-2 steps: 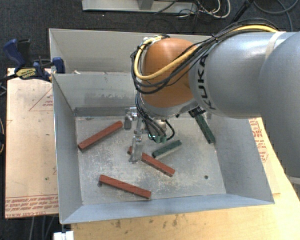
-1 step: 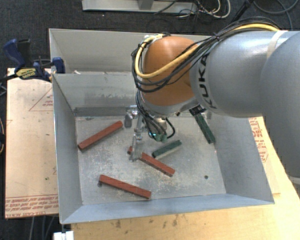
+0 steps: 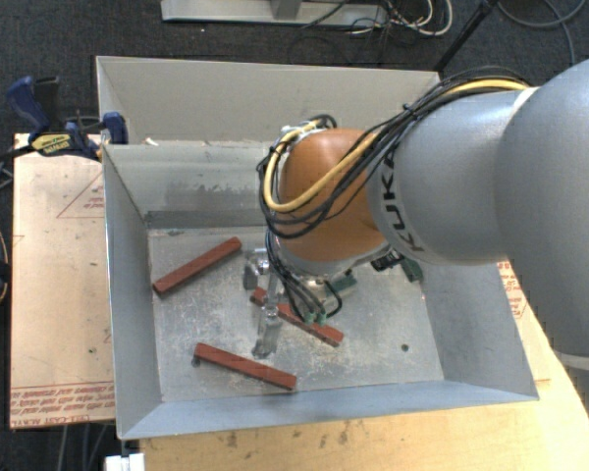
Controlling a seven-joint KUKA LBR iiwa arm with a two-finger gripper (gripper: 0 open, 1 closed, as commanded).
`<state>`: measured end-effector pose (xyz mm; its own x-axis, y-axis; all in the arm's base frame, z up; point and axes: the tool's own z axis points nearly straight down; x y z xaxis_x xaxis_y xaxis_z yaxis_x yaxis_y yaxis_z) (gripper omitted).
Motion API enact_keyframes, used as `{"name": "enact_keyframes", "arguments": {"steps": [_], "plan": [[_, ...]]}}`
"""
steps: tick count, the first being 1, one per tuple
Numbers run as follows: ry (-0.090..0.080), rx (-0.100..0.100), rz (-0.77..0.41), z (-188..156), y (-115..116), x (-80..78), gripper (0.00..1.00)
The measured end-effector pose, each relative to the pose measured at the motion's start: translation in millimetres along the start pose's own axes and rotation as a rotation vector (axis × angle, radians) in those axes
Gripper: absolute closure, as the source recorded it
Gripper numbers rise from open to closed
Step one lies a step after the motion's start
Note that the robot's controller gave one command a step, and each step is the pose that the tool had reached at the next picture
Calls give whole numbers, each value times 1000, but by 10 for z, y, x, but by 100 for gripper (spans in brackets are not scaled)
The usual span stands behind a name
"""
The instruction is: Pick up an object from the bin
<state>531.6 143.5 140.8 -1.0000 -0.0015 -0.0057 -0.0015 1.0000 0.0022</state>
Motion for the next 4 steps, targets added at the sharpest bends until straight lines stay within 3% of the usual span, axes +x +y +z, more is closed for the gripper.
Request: {"name": "enact_keyframes", "arguments": {"steps": [1, 2, 3, 4], "plan": [[6, 1, -91, 710, -77, -119, 100], [5, 0, -91, 711, -76, -120, 0], [5, 0, -91, 712, -76, -119, 0], [9, -1, -161, 564, -228, -254, 0]]}}
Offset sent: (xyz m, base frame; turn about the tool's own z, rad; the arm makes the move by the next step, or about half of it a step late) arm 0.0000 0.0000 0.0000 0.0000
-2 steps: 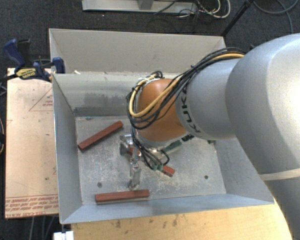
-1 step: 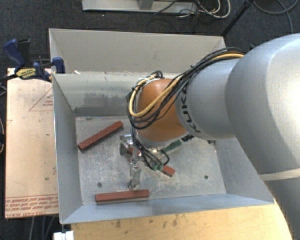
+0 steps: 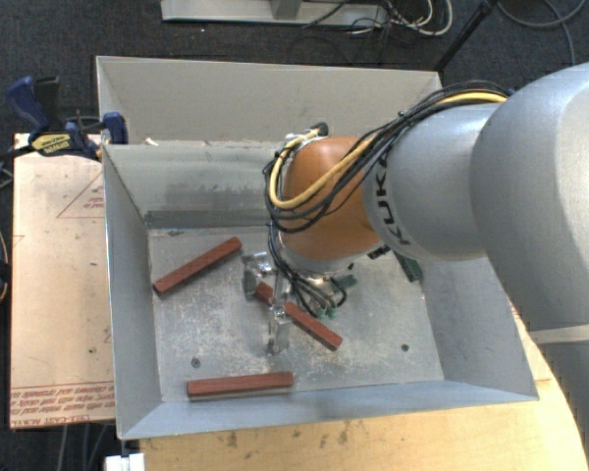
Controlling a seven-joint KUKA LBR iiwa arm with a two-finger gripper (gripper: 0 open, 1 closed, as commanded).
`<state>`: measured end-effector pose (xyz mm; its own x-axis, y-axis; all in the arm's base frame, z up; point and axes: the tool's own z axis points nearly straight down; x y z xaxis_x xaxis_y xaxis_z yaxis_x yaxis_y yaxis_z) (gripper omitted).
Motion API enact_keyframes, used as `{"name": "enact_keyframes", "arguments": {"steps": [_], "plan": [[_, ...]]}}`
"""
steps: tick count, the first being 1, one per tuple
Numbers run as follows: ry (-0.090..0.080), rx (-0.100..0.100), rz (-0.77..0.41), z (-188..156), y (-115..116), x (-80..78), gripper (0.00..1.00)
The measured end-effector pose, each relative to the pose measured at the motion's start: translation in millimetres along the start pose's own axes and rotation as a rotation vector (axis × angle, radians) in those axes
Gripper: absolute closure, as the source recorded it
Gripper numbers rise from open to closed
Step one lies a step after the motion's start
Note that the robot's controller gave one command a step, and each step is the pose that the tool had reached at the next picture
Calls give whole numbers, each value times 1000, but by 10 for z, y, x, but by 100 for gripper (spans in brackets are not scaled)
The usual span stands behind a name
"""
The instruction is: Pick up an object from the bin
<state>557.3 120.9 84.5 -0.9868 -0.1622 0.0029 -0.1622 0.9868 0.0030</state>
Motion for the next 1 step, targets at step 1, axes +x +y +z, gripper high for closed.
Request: {"name": "enact_keyframes", "arguments": {"steps": [1], "plan": [[-4, 2, 49, -119, -543, 113, 0]]}}
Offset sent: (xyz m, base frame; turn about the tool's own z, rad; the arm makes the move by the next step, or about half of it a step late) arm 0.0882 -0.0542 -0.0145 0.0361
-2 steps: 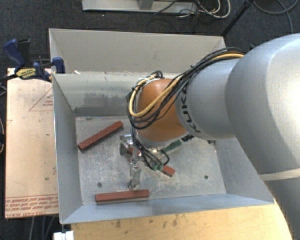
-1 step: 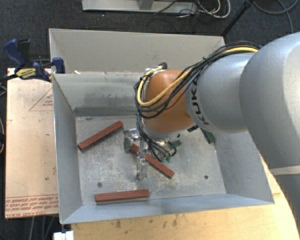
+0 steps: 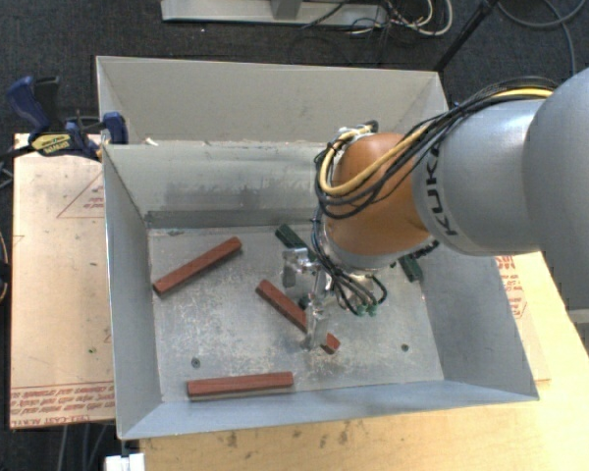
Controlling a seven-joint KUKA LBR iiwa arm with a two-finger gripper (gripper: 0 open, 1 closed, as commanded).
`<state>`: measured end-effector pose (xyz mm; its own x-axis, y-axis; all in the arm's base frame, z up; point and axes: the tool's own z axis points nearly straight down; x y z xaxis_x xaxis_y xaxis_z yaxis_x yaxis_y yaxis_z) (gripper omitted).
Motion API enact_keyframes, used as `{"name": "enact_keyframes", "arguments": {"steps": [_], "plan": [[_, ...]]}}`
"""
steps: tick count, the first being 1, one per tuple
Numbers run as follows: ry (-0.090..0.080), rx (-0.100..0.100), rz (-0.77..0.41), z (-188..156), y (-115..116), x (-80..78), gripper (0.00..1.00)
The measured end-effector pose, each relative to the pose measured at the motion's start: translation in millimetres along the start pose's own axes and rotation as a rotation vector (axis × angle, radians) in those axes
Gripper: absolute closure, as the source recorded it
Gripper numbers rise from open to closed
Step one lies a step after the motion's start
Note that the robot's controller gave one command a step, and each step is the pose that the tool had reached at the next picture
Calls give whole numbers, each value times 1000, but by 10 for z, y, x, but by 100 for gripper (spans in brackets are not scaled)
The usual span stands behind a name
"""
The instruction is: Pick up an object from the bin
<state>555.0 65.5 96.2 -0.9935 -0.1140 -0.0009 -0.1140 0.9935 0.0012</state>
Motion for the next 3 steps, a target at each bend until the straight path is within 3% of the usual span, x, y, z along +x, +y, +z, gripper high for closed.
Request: {"name": "enact_keyframes", "arguments": {"steps": [1, 2, 3], "plan": [[-10, 0, -10, 233, -88, -930, 100], [-10, 0, -9, 234, -89, -930, 100], [-5, 1, -70, -1323, -231, -445, 100]]}}
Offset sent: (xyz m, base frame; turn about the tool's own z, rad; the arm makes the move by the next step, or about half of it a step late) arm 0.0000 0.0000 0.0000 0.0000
